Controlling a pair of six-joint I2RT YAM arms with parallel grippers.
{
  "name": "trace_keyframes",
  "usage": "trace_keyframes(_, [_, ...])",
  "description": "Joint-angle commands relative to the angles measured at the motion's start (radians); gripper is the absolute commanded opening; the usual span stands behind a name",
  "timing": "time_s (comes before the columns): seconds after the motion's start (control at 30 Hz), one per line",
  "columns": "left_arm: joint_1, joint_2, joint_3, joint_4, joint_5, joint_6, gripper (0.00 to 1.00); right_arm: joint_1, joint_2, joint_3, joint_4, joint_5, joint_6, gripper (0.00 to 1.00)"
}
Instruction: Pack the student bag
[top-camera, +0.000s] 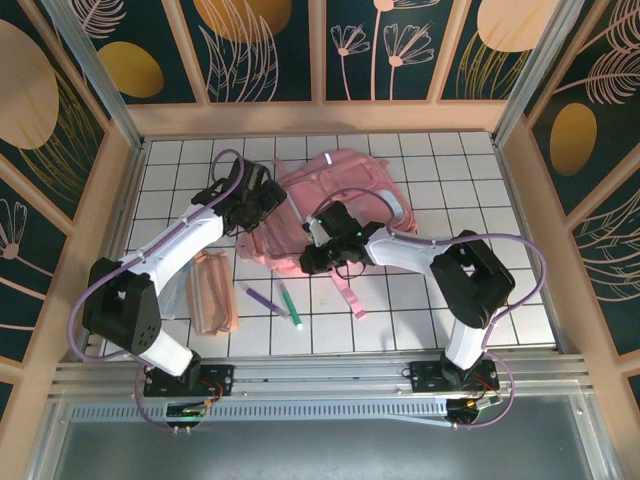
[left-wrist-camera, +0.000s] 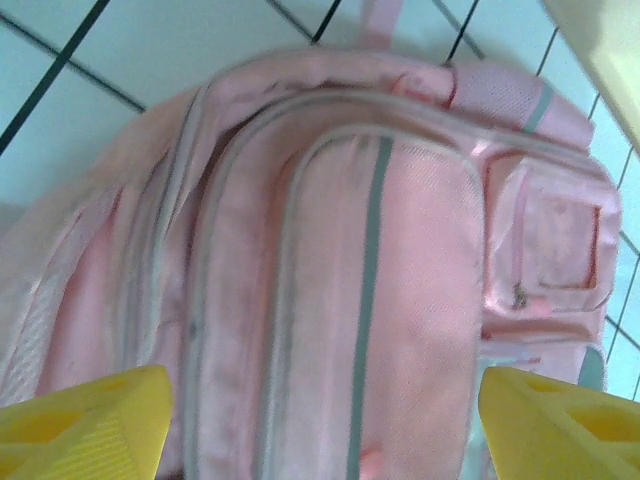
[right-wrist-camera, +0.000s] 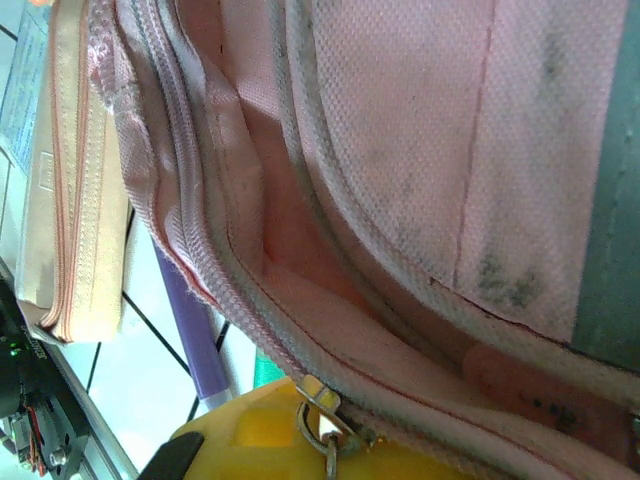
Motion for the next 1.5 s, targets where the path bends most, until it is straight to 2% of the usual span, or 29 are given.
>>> trace_keyframes(0.0, [-0.077, -0.075, -0.112, -0.074, 0.014, -0.086, 0.79, -0.015, -0.018, 0.038, 0.129, 0.024, 0.011, 0.0])
trace_keyframes(0.17, [-0.146, -0.055, -0.209, 0.025, 0.074, -0.196, 0.8, -0.015, -0.011, 0.027, 0.207, -0.025, 0.013, 0.0])
trace_keyframes(0.37, [-0.163, 0.026, -0.146, 0.004, -0.035, -0.226, 0.75, -0.011, -0.018, 0.011, 0.209, -0.03, 0.013, 0.0])
trace_keyframes(0.43, [-0.163, 0.057, -0.136, -0.002, -0.075, -0.238, 0.65, -0.005, -0.026, 0.009, 0.199, -0.027, 0.007, 0.0])
trace_keyframes(0.57, [-0.158, 0.109, -0.097, -0.011, -0.132, -0.235, 0.16, -0.003, -0.042, -0.015, 0.162, 0.035, -0.003, 0.0])
trace_keyframes(0.6, [-0.153, 0.115, -0.086, -0.016, -0.144, -0.225, 0.08, -0.005, -0.043, -0.014, 0.134, 0.061, -0.009, 0.0])
trace_keyframes(0.7, [-0.146, 0.115, -0.049, -0.026, -0.184, -0.177, 0.0, -0.011, -0.051, -0.032, 0.07, 0.116, -0.011, 0.0])
trace_keyframes(0.93, [-0.085, 0.075, -0.042, -0.031, -0.183, -0.119, 0.0, -0.062, -0.133, -0.149, -0.014, 0.19, 0.011, 0.0])
trace_keyframes(1.2, [-0.063, 0.074, -0.077, 0.029, -0.114, -0.097, 0.0, -0.301, -0.219, -0.293, -0.05, 0.223, 0.01, 0.0])
trace_keyframes(1.3, [-0.065, 0.092, -0.091, 0.099, -0.045, -0.08, 0.0, -0.366, -0.234, -0.3, -0.048, 0.212, -0.017, 0.0])
trace_keyframes(1.33, [-0.071, 0.102, -0.093, 0.136, -0.004, -0.065, 0.03, -0.375, -0.237, -0.293, -0.051, 0.212, -0.023, 0.0])
trace_keyframes(1.4, [-0.107, 0.137, -0.073, 0.214, 0.073, -0.005, 0.34, -0.39, -0.24, -0.275, -0.053, 0.214, -0.023, 0.0])
trace_keyframes(1.47, [-0.186, 0.2, 0.027, 0.19, 0.051, 0.095, 0.45, -0.402, -0.234, -0.257, -0.051, 0.229, -0.02, 0.03])
